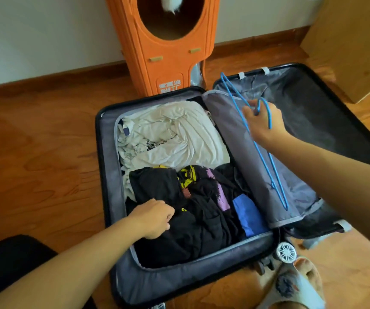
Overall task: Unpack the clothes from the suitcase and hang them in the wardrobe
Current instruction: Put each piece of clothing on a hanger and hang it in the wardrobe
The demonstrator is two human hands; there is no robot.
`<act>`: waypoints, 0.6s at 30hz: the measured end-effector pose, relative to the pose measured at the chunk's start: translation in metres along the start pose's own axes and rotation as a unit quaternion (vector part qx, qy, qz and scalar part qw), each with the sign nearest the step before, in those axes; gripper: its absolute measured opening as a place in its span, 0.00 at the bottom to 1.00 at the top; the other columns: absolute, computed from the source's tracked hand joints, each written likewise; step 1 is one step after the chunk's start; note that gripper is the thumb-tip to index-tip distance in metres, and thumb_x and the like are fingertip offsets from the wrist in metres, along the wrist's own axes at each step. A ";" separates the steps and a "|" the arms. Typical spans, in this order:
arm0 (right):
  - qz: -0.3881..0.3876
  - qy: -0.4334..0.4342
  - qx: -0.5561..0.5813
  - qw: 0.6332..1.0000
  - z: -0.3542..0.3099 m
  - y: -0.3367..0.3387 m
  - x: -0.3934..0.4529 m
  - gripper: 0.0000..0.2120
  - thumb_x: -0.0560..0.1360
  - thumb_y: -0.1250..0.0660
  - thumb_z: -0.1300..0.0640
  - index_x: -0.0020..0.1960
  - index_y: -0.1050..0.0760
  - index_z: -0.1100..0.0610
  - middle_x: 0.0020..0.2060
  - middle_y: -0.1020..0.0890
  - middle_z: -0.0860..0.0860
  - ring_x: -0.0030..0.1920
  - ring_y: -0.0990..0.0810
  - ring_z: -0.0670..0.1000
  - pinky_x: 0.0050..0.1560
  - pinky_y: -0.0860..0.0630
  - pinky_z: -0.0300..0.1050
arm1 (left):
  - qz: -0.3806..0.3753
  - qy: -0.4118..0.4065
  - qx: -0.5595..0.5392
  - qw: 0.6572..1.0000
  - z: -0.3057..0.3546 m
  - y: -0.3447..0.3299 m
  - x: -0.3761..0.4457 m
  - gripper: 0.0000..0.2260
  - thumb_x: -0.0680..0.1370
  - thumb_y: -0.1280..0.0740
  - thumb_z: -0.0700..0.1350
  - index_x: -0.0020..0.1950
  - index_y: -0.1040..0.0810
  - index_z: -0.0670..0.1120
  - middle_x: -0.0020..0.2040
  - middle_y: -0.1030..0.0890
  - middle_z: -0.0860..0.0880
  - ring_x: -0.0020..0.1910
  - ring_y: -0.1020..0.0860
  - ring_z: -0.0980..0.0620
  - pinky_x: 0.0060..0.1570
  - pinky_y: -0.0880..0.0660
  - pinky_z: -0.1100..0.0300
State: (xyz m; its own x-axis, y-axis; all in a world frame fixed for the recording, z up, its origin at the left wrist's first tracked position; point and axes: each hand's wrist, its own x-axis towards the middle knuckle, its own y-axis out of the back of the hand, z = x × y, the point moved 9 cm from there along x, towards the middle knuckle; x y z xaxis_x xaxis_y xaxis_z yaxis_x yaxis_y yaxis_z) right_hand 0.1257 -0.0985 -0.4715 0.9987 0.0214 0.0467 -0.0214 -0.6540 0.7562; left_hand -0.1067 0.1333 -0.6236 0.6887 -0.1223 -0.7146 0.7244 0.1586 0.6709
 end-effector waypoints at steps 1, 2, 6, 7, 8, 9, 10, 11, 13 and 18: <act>0.006 -0.012 0.007 1.000 0.004 0.000 0.002 0.12 0.80 0.39 0.54 0.57 0.21 0.57 0.45 0.18 0.56 0.47 0.20 0.56 0.47 0.29 0.45 | -0.043 -0.002 0.023 0.999 0.001 0.001 -0.004 0.09 0.80 0.33 0.45 0.41 0.28 0.49 0.43 0.27 0.50 0.46 0.27 0.46 0.40 0.29 0.56; 0.007 -0.029 0.021 0.999 0.008 -0.002 0.003 0.14 0.81 0.39 0.53 0.62 0.23 0.56 0.49 0.18 0.56 0.50 0.20 0.55 0.48 0.30 0.43 | -0.097 -0.009 0.071 0.993 0.002 0.000 -0.009 0.04 0.80 0.34 0.42 0.45 0.24 0.47 0.42 0.25 0.48 0.45 0.26 0.45 0.35 0.31 0.59; -0.012 -0.037 0.042 0.998 0.011 -0.013 0.001 0.15 0.81 0.40 0.52 0.66 0.26 0.54 0.43 0.23 0.51 0.43 0.23 0.52 0.44 0.31 0.42 | -0.224 0.046 0.232 0.945 -0.034 0.004 -0.034 0.14 0.82 0.37 0.42 0.65 0.23 0.37 0.61 0.20 0.39 0.55 0.21 0.40 0.47 0.23 0.60; -0.017 -0.032 0.036 0.999 0.011 -0.016 0.001 0.15 0.81 0.40 0.53 0.66 0.27 0.54 0.41 0.23 0.50 0.43 0.23 0.53 0.45 0.30 0.44 | -0.223 0.057 0.251 0.940 -0.046 0.002 -0.033 0.16 0.82 0.38 0.43 0.67 0.23 0.38 0.63 0.21 0.41 0.58 0.21 0.41 0.55 0.22 0.54; -0.021 -0.028 0.033 0.999 0.008 -0.018 0.001 0.15 0.81 0.40 0.53 0.66 0.27 0.54 0.41 0.23 0.50 0.44 0.22 0.54 0.46 0.27 0.47 | -0.204 0.074 0.248 0.944 -0.053 0.004 -0.034 0.16 0.83 0.38 0.46 0.69 0.24 0.42 0.65 0.21 0.44 0.61 0.21 0.42 0.57 0.23 0.51; -0.023 -0.027 0.033 0.999 0.007 -0.021 0.001 0.15 0.80 0.40 0.53 0.66 0.27 0.53 0.42 0.22 0.50 0.43 0.21 0.55 0.47 0.24 0.50 | -0.151 0.089 0.215 0.961 -0.056 0.009 -0.030 0.17 0.83 0.39 0.50 0.70 0.26 0.47 0.66 0.22 0.46 0.63 0.22 0.43 0.56 0.24 0.51; -0.027 -0.029 0.039 0.998 0.005 -0.023 0.002 0.16 0.80 0.41 0.54 0.66 0.28 0.52 0.43 0.21 0.51 0.42 0.20 0.55 0.48 0.21 0.52 | -0.081 0.097 0.140 0.982 -0.054 0.013 -0.025 0.18 0.83 0.40 0.55 0.71 0.28 0.51 0.67 0.23 0.49 0.64 0.23 0.45 0.56 0.26 0.52; -0.028 -0.032 0.043 0.998 0.004 -0.025 0.002 0.16 0.80 0.41 0.54 0.66 0.28 0.51 0.44 0.21 0.52 0.40 0.20 0.55 0.47 0.20 0.52 | -0.016 0.090 0.049 0.995 -0.048 0.016 -0.019 0.20 0.83 0.42 0.60 0.72 0.29 0.54 0.67 0.24 0.50 0.65 0.24 0.46 0.56 0.27 0.52; -0.028 -0.032 0.044 0.998 -0.003 -0.028 0.005 0.16 0.80 0.42 0.54 0.67 0.29 0.50 0.44 0.21 0.52 0.39 0.20 0.55 0.44 0.21 0.51 | 0.052 0.079 -0.165 0.982 -0.037 0.007 -0.010 0.21 0.81 0.46 0.67 0.60 0.23 0.55 0.57 0.21 0.53 0.58 0.22 0.50 0.53 0.27 0.53; -0.043 -0.016 0.116 0.992 -0.011 -0.057 0.025 0.18 0.80 0.42 0.58 0.69 0.29 0.52 0.40 0.22 0.50 0.40 0.21 0.53 0.41 0.23 0.51 | 0.119 0.091 -0.222 0.963 -0.016 -0.005 0.003 0.24 0.78 0.45 0.71 0.66 0.26 0.58 0.58 0.27 0.52 0.62 0.31 0.49 0.63 0.31 0.50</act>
State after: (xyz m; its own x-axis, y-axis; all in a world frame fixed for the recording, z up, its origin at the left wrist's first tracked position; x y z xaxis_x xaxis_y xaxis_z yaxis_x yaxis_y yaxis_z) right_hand 0.1510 -0.0522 -0.5058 0.9973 0.0639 -0.0355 0.0725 -0.8068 0.5863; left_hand -0.1087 0.1476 -0.6319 0.7881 0.1363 -0.6003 0.4336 0.5694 0.6985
